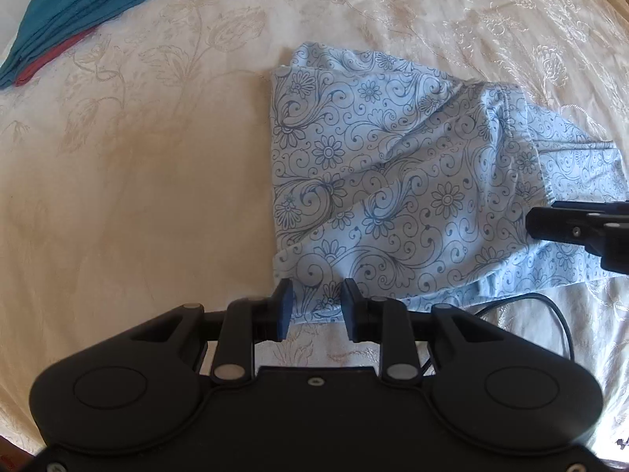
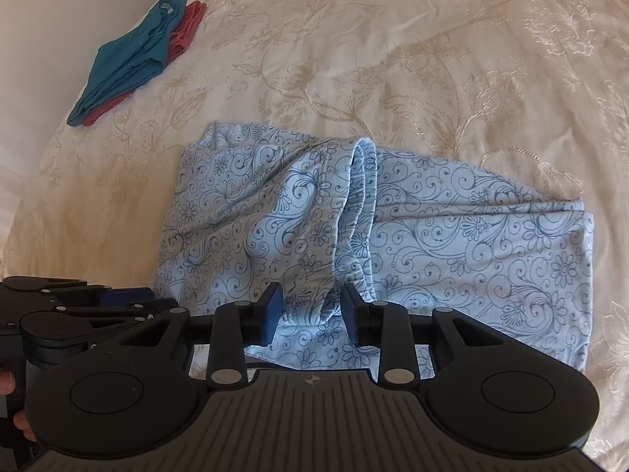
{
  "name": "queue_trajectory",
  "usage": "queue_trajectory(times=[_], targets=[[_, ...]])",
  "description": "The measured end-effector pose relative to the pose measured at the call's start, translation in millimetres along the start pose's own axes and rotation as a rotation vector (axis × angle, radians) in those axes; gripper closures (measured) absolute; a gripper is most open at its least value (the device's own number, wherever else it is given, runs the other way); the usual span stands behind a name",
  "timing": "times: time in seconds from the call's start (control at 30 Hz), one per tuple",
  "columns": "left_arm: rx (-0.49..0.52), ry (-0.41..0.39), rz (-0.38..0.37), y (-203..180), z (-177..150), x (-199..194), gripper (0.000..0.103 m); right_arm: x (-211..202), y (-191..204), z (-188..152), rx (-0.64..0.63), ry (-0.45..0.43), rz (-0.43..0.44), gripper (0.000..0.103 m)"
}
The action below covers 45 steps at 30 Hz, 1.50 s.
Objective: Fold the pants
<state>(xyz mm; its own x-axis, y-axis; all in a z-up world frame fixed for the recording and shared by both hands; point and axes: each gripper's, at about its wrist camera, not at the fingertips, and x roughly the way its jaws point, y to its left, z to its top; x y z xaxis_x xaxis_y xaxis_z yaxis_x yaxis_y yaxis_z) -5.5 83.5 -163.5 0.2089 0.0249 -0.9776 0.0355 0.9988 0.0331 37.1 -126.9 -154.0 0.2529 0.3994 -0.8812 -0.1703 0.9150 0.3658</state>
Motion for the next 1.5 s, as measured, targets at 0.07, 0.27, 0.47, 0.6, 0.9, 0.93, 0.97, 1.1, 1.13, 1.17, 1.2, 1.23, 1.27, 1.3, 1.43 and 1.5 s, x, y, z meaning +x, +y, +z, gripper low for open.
queue_trajectory(times=[0.07, 0.27, 0.47, 0.6, 0.9, 0.93, 0.97, 1.1, 1.13, 1.17, 1.2, 1.23, 1.27, 1.3, 1.43, 1.5], targets=[[-0.02, -0.015, 0.0, 8, -2, -6, 0.066, 0, 6, 0, -0.017, -0.007, 0.0, 0.085], [-0.066, -0.074, 0.008, 34, 8, -21, 0.066, -23, 5, -10, -0.054, -0.023, -0.014, 0.1], [-0.093, -0.078, 0.012, 40, 33, -3, 0.066, -18, -14, -15, -0.011, -0.002, -0.057, 0.1], [-0.042, -0.003, 0.011, 29, 34, 21, 0.066, -19, -2, -10, -0.077, -0.001, -0.072, 0.097], [-0.033, 0.044, -0.001, 36, 5, 31, 0.066, -13, -10, 11, -0.02, -0.063, -0.063, 0.06], [-0.037, 0.049, -0.005, 37, 2, 32, 0.066, -6, -12, 13, -0.016, -0.042, -0.057, 0.06], [-0.04, 0.049, -0.003, 37, 0, 32, 0.066, 1, -13, 14, -0.011, -0.024, -0.048, 0.06], [-0.028, 0.042, 0.007, 34, -6, 31, 0.066, 21, -18, 19, 0.018, 0.016, -0.023, 0.06], [-0.028, 0.039, 0.008, 33, -8, 30, 0.066, 24, -19, 20, 0.031, 0.019, -0.01, 0.059], [-0.032, 0.036, 0.007, 33, -8, 29, 0.066, 26, -20, 21, 0.04, 0.023, 0.0, 0.059], [-0.038, 0.035, 0.004, 34, -9, 28, 0.066, 30, -21, 23, 0.05, 0.027, 0.009, 0.059], [-0.047, 0.035, 0.0, 36, -9, 28, 0.066, 32, -22, 24, 0.063, 0.03, 0.021, 0.059], [-0.055, 0.033, -0.005, 36, -11, 26, 0.066, 32, -24, 25, 0.08, 0.032, 0.038, 0.059], [-0.065, 0.029, -0.01, 38, -13, 27, 0.066, 32, -26, 26, 0.103, 0.03, 0.056, 0.059], [-0.097, 0.019, -0.011, 47, -17, 23, 0.066, 27, -29, 26, 0.139, 0.022, 0.108, 0.09], [-0.107, 0.016, -0.004, 53, -22, 19, 0.066, 21, -23, 25, 0.1, 0.001, 0.11, 0.093]])
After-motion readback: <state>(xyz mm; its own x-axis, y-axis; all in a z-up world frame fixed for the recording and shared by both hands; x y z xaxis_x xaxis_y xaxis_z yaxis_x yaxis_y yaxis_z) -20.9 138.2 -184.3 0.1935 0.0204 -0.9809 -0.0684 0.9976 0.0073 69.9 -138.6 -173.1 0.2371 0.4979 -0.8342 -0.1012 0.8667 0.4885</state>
